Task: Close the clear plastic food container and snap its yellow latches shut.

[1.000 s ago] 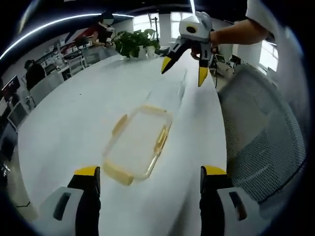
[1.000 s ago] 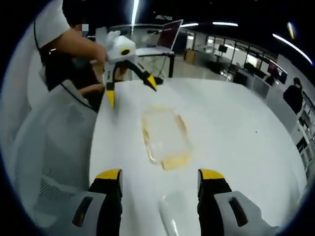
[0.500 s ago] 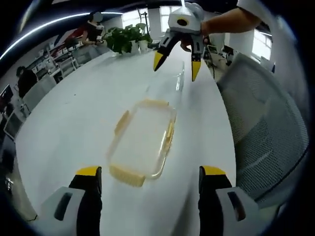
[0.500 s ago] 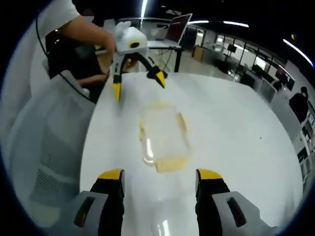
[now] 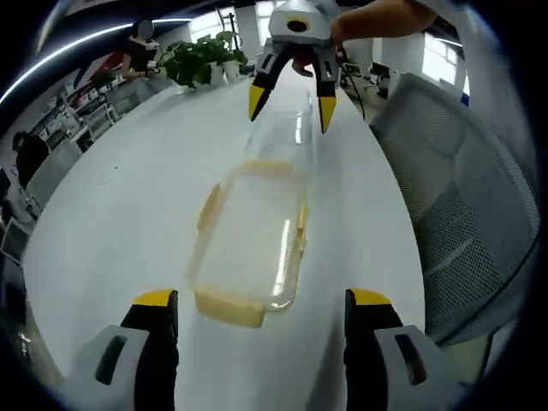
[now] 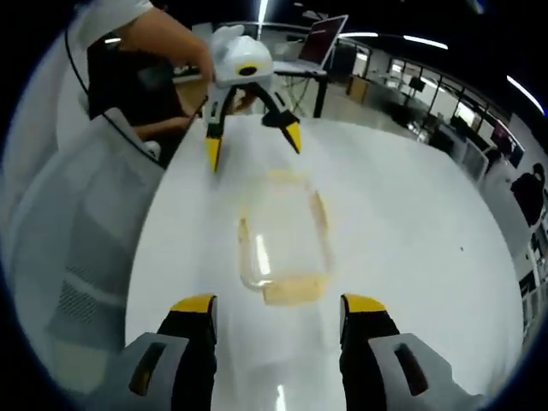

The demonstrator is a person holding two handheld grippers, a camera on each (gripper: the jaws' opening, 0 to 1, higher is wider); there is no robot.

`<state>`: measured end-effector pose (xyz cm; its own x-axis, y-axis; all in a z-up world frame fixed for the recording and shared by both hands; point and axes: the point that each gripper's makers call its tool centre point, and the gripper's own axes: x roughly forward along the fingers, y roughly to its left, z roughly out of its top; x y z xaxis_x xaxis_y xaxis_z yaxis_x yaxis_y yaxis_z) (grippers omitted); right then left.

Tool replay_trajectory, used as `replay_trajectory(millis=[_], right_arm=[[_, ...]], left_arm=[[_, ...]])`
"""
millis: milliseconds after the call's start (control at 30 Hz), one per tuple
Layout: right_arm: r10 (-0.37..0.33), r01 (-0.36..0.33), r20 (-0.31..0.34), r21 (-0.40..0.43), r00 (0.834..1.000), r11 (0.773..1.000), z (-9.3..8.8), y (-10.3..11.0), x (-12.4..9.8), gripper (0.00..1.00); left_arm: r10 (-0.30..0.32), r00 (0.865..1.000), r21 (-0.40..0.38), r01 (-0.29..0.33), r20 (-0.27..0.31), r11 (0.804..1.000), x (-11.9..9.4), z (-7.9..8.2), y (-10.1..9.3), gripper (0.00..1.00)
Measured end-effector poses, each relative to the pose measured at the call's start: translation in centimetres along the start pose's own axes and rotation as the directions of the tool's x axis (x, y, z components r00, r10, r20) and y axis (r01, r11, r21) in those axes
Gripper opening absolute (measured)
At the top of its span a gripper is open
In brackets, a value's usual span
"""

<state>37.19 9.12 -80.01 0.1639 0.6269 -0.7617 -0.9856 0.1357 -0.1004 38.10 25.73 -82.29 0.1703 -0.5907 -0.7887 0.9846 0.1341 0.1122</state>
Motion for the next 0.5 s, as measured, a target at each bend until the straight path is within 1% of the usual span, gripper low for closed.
replay_trajectory(millis=[33,167,300,433,500], right_arm=[[0.007,-0.007,-0.005,-0.007,1.000,1.000,-0.1,0.1,0.2,0.57],[0.018,-0.019,-0.012,-0.021,1.000,1.000,0.0,0.0,0.6,0.57],[0.030,-0.031,-0.027,-0.041,0.999,0.999,-0.1,-0.1,1.0,0.57],[0.037,-0.040,-0.045,-0.055,0.998,0.998,-0.1,-0.4,1.4,0.57],[0.042,-0.046,-0.062,-0.064,0.997,0.997,-0.2,-0.5,1.7,0.57]], left_arm=[[-0.010,1.000,0.021,0.010,-0.013,1.000,0.1,-0.1,-0.1,0.80],[-0.033,0.999,0.059,0.035,-0.034,0.998,0.3,-0.2,-0.2,0.80],[-0.050,0.998,0.076,0.053,-0.046,0.996,0.6,-0.1,-0.1,0.80],[-0.064,0.995,0.106,0.072,-0.080,0.992,0.8,-0.5,0.0,0.79],[-0.066,0.994,0.112,0.075,-0.084,0.991,0.9,-0.5,0.1,0.78]])
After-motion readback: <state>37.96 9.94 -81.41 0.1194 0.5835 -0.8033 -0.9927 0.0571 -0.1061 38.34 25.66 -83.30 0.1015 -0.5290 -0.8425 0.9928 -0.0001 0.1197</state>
